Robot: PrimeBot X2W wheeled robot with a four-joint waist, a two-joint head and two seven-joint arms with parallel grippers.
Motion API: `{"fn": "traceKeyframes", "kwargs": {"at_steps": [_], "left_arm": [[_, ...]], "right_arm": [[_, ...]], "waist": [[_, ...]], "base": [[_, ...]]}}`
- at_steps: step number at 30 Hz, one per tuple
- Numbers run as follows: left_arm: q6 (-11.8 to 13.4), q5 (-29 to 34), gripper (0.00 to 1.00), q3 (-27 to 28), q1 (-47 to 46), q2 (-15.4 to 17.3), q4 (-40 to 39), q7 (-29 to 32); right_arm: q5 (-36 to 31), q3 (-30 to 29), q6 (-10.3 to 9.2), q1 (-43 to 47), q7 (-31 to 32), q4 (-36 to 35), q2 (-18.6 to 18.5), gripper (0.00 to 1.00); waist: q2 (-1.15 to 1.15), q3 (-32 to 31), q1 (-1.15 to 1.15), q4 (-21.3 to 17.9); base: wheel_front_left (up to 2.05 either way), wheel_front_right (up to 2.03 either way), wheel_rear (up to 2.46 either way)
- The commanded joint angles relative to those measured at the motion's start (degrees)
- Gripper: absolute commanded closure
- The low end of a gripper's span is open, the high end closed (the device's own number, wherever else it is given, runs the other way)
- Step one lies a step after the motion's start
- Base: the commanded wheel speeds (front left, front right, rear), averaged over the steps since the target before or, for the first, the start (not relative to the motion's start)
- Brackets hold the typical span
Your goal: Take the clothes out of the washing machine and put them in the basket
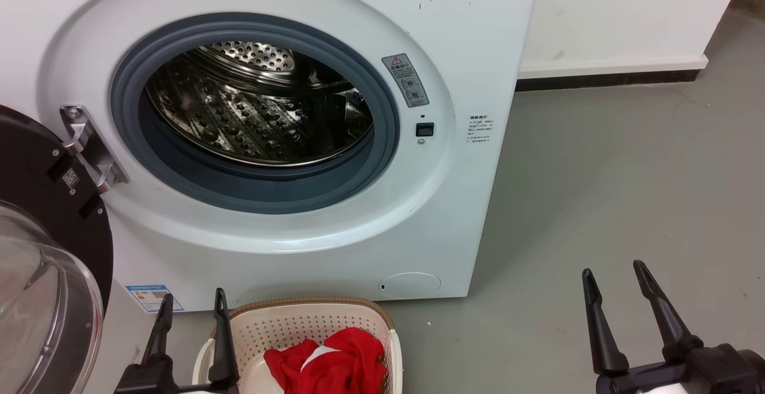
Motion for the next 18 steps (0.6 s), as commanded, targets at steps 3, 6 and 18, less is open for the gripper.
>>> {"fn": "traceKeyframes", "kwargs": {"at_steps": [3, 6, 18], "left_arm": [[0.3, -0.2, 0.00, 0.1, -0.2, 0.0, 0.1, -0.2], [0.3, -0.1, 0.00, 0.2, -0.2, 0.0, 0.2, -0.2], [-0.2, -2.5, 1.00, 0.5, -0.2, -0.2, 3.0, 0.9]], "right_arm": [[0.4, 0.0, -0.04, 0.4, -0.1, -0.2, 0.0, 0.00], [0.5, 0.1, -0.04, 0.3, -0.1, -0.3, 0.0, 0.00], [2.9, 0.3, 0.00, 0.1, 0.5, 2.3, -0.1, 1.00]], "waist": [[0.00, 0.0, 0.00, 0.0], [0.00, 0.0, 0.00, -0.1], [0.00, 0.0, 0.00, -0.3]], "base": [[0.00, 0.00, 0.00], [0.00, 0.00, 0.00], [0.00, 0.00, 0.00]]}}
